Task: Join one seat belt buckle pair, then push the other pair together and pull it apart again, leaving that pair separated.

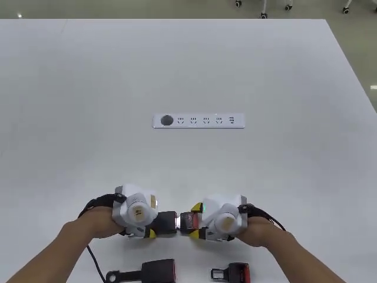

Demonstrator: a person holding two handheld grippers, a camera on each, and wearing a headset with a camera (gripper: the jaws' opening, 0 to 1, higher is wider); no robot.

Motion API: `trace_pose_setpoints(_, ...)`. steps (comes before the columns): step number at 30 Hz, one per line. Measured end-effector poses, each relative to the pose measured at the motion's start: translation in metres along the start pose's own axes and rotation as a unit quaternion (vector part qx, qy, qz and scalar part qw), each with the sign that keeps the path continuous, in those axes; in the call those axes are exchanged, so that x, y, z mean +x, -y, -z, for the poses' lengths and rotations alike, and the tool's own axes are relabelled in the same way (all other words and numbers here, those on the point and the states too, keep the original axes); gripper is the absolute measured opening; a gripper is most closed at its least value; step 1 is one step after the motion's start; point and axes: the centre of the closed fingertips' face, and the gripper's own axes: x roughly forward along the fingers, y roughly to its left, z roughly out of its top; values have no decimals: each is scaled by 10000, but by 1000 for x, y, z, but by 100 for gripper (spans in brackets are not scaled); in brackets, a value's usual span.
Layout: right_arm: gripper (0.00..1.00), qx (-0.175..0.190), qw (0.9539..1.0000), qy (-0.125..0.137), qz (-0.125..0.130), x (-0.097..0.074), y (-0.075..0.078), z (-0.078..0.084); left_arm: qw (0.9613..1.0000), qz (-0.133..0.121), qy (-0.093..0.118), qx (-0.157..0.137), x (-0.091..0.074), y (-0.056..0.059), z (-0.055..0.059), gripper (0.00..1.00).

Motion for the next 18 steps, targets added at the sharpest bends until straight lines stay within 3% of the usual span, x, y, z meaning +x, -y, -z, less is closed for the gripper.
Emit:
trace_pose_setpoints(8, 26, -95, 9999, 92, -57, 1, 0, 4, 9999, 58, 89, 119, -1, 1, 1, 30)
trace_pose_setpoints(9, 26, -295, 9994, 125, -88, 0, 0, 3, 9998, 67, 87, 151, 0, 1, 1, 30)
trace_pose_setpoints(10, 27, -131, 9998, 103, -82, 0, -3, 5, 9998, 71, 87, 164, 0, 1, 1, 30)
trace_pose_setpoints(15, 28, -199, 9997, 112, -43, 1, -3, 5, 9998, 93, 80, 154, 0, 1, 0, 32)
trace_pose_setpoints(18, 29, -416, 9991, 124, -29, -2, -6, 2, 9998, 59, 145, 127, -1, 2, 0, 32)
